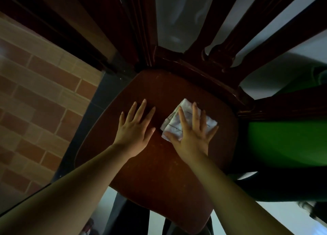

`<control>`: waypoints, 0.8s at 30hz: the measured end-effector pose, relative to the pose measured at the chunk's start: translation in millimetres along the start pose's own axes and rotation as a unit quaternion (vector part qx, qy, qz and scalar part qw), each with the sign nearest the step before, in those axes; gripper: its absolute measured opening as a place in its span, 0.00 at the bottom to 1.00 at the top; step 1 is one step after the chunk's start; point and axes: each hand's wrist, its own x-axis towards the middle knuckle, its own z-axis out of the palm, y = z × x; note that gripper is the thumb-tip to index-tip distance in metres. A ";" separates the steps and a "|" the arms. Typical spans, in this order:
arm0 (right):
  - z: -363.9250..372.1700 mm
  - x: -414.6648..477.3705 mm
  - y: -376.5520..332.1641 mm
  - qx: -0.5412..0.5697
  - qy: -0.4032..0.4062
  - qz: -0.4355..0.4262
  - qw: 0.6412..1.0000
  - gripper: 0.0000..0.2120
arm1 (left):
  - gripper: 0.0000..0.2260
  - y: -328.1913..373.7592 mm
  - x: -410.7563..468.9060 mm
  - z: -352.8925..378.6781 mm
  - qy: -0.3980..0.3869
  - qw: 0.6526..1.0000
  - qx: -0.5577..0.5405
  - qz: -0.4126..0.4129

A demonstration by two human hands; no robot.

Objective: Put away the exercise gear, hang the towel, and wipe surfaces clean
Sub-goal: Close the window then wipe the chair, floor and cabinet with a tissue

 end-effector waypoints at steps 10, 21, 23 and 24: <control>29.5 -3.3 -11.0 -0.009 0.146 -0.027 0.989 0.24 | 0.25 -5.3 -1.1 -15.4 -0.019 0.999 -0.042 0.006; -57.8 -97.6 -41.5 0.190 0.043 0.049 0.980 0.18 | 0.24 11.0 -74.3 -116.5 -0.051 0.995 -0.040 0.076; -87.9 -126.2 -53.4 0.238 0.066 0.071 0.967 0.19 | 0.25 20.9 -101.6 -144.7 -0.053 0.992 -0.041 0.106; -102.3 -140.8 -59.3 0.261 0.081 0.080 0.959 0.18 | 0.25 25.4 -115.2 -158.8 -0.054 0.991 -0.039 0.119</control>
